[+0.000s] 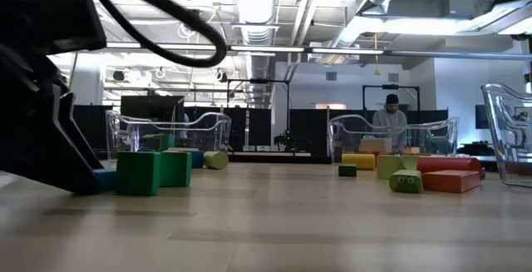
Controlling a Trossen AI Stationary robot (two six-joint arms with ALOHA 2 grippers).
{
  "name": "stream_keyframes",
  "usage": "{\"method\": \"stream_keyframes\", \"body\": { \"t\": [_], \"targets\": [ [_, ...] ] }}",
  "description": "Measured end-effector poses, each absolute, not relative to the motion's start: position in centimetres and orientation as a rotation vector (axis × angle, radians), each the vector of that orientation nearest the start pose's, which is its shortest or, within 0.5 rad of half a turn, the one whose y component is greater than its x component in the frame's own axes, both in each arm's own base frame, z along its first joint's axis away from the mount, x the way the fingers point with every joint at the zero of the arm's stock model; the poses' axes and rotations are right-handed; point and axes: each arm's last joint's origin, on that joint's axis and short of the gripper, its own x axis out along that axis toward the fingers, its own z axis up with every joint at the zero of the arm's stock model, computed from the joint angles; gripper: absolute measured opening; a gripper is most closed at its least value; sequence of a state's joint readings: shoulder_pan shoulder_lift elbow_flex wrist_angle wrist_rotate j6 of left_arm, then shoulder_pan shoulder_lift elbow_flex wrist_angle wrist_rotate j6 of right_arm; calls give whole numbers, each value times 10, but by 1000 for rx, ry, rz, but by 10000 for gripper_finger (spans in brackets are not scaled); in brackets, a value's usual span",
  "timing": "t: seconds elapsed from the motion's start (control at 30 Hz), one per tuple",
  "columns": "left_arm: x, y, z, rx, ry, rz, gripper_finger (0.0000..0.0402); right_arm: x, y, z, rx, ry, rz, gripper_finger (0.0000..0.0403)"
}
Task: Sort blocks by size
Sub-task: Put the blue rectangular block into the bottom transparent bin
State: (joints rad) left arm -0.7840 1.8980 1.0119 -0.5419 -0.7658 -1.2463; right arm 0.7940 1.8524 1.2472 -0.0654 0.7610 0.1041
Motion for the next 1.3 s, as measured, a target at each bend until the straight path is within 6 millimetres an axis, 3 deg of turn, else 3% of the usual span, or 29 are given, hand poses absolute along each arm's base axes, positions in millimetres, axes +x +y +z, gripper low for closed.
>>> {"method": "stream_keyframes", "body": {
  "t": [0.27, 0.47, 0.83, 1.03, 1.17, 1.3],
  "targets": [
    [229, -198, 113, -91, 869, 675, 197, 291, 273, 211, -373, 478, 16, 163],
    [226, -196, 114, -70, 899, 706, 192, 290, 273, 211, -376, 480, 17, 163],
    [225, -199, 119, -29, 857, 665, 237, 290, 273, 211, -403, 485, 22, 163],
    [225, -197, 136, -10, 810, 626, 272, 291, 272, 210, -432, 488, 26, 163],
    [222, -189, 143, -24, 773, 618, 276, 292, 270, 210, -458, 495, 25, 163],
    [215, -176, 136, -72, 740, 602, 277, 295, 266, 209, -489, 504, 22, 163]
  ]
}}
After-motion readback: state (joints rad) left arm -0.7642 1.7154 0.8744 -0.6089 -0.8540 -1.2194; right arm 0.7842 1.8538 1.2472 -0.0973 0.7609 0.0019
